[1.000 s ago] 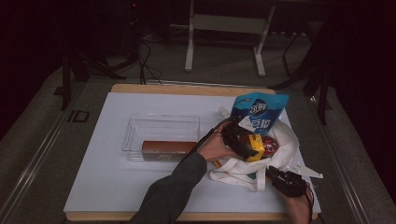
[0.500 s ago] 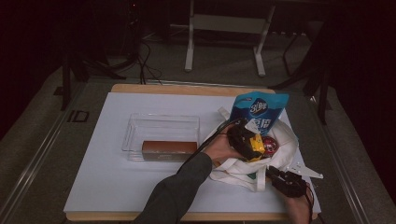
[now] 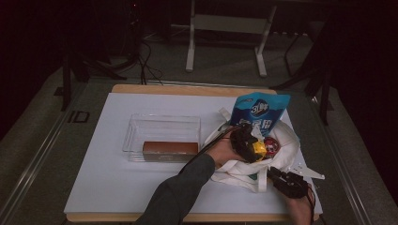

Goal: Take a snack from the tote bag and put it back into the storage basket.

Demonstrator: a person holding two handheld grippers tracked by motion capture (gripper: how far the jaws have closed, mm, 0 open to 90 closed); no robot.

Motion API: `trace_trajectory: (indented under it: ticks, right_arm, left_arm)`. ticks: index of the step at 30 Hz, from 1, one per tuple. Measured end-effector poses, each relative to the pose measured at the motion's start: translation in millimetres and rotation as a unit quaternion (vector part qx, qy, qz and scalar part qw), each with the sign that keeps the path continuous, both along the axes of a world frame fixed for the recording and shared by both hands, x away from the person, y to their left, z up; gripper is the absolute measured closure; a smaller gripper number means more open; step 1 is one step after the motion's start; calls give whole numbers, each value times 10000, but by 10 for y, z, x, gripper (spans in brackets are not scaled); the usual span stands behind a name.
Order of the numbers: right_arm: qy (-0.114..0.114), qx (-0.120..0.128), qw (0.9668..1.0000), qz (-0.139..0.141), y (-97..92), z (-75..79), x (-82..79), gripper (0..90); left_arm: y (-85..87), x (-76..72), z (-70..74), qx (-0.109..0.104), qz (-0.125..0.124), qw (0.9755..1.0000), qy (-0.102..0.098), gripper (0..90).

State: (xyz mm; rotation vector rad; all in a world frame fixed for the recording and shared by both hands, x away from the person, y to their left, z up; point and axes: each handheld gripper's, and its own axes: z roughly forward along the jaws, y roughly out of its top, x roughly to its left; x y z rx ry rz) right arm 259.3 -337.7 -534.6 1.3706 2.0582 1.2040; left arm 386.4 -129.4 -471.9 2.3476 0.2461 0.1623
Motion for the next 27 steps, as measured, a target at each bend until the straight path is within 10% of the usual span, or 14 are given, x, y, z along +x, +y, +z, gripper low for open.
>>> trace_trajectory:
  ticks: [27]
  right_arm:
    - [20, 16, 10000, 3, -5, 1, 3, 691]
  left_arm:
    - [47, -95, 118, 87, 467, 9989, -42, 290]
